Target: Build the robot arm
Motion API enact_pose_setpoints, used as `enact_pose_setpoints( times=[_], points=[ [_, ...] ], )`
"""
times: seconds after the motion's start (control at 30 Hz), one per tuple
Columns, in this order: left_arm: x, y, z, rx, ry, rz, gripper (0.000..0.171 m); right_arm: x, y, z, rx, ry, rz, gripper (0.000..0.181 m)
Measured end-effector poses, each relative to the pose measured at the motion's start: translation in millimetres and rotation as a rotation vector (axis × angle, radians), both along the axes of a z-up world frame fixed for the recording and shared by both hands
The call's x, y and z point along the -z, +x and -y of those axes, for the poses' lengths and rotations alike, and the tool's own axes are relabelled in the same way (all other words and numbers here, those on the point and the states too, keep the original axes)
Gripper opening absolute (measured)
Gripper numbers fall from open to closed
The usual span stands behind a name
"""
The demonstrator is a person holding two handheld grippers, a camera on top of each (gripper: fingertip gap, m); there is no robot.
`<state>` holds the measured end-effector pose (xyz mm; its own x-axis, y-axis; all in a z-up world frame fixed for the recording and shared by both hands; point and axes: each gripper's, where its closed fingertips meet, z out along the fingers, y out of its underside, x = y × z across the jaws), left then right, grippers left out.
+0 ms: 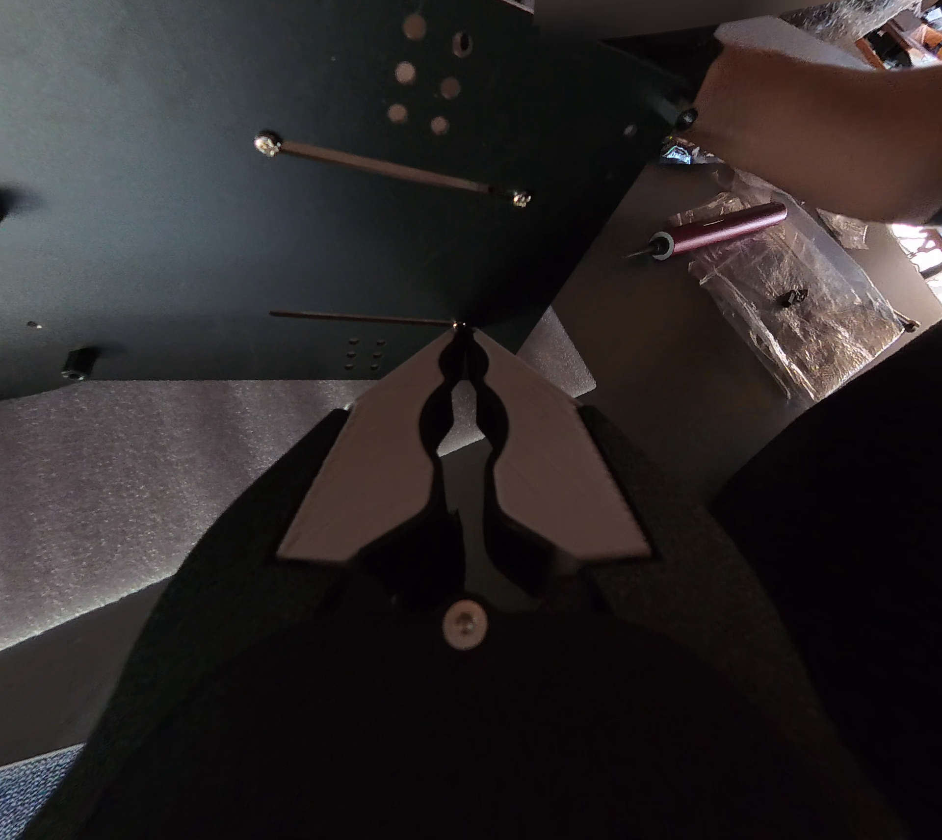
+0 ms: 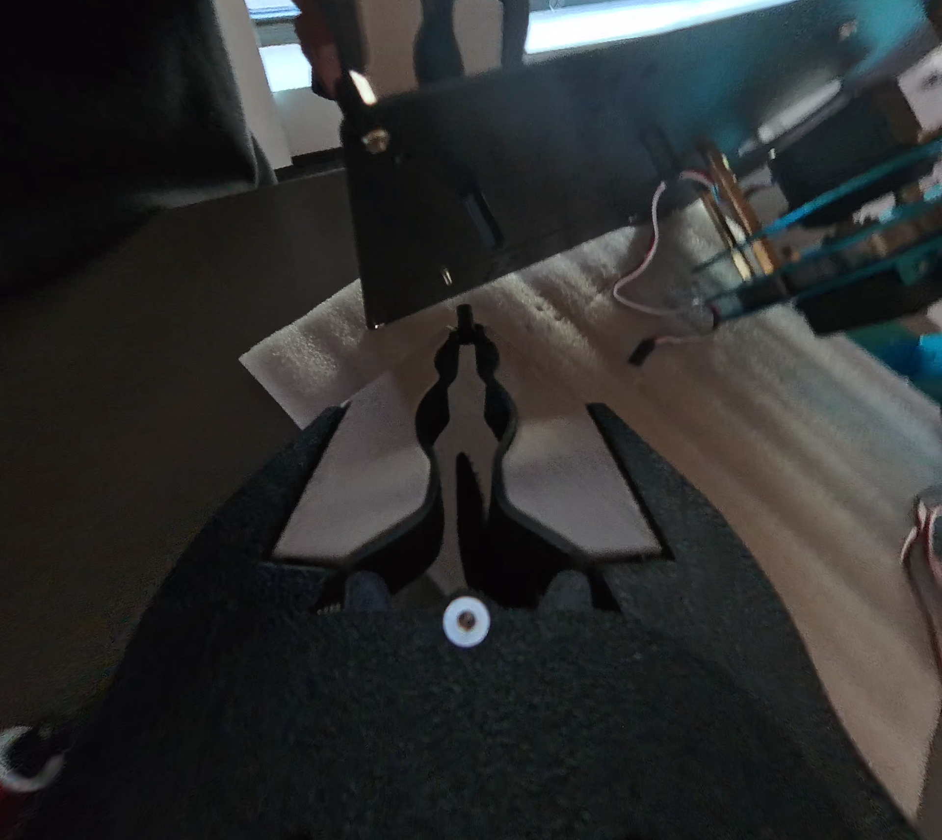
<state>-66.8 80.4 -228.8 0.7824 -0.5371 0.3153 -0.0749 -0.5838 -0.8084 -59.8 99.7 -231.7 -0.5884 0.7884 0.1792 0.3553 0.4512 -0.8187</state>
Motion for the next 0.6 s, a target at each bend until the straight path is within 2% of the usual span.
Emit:
enact_pose_setpoints(
  times=[0.13, 0.23, 0.33, 0.6],
  points=[
    [-0.1, 0.1, -0.1, -0.001, -0.006, 0.01, 0.0, -5.7, -11.1, 5.7, -0.196, 0.154, -0.197, 0.005],
    [-0.1, 0.0, -0.3, -0.003, -0.008, 0.01, 0.0, 3.7, -9.2, 9.2, -0.217, 0.114, -0.099, 0.006],
    [-0.1, 0.1, -0.4, -0.004, -0.01, 0.01, 0.0, 2.1, -9.4, 8.7, -0.239, 0.178, -0.167, 0.005],
    [0.1, 0.3, -0.9, 0.005, -0.016, 0.003, 0.0, 5.3, -8.7, 10.5, -0.246, 0.208, -0.18, 0.006]
  ],
)
